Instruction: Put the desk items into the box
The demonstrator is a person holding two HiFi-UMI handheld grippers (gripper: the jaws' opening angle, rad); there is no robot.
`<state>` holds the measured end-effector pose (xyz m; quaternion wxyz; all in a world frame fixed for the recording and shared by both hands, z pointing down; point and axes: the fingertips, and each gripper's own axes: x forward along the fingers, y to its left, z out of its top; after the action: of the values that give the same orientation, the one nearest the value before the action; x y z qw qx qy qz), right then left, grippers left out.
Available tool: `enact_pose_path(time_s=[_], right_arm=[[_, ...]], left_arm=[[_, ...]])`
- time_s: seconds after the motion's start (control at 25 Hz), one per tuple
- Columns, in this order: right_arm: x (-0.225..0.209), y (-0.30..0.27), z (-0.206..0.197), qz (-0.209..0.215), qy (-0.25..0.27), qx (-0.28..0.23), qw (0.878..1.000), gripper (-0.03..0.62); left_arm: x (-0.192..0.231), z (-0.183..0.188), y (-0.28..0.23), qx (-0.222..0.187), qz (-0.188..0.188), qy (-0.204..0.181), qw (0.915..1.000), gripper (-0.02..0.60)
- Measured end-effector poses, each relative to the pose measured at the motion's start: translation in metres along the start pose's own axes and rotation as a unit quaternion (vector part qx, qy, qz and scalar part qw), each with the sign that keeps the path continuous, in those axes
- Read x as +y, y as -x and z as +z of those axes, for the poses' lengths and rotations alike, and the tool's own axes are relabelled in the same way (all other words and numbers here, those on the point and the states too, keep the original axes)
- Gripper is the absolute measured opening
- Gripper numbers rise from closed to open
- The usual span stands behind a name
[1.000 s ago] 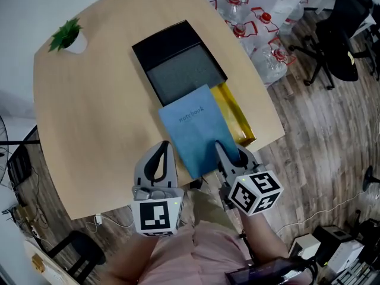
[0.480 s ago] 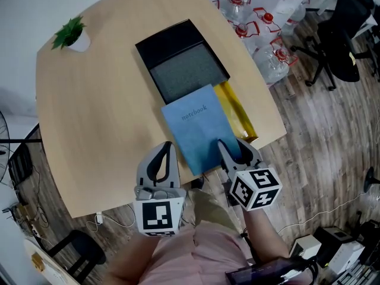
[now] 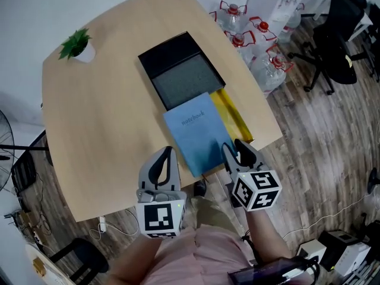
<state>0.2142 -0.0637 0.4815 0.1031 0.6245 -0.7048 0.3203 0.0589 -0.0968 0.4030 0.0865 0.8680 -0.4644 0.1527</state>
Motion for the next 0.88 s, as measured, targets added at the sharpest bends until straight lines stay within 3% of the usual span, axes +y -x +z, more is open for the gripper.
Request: enact_pose_path(time_s=[0.28, 0.56, 0.88], right_arm=[[0.008, 0.010, 0.024, -0.017, 0.012, -0.021, 1.000, 0.166], [0.016, 0.002, 0.036, -0.027, 0.034, -0.012, 0.999, 0.184], [0.009, -0.012, 0.028, 0.031, 0.074, 0.031, 0.996, 0.261]], left_arm=[[0.008, 0.017, 0.008, -0.010, -0.014, -0.014, 0.9998, 0.011], [0.023, 0.016, -0.013, -0.016, -0.032, 0.009, 0.9993, 0.011], [0.017, -0.015, -0.020, 0.015, -0.006, 0.026, 0.9995, 0.012]])
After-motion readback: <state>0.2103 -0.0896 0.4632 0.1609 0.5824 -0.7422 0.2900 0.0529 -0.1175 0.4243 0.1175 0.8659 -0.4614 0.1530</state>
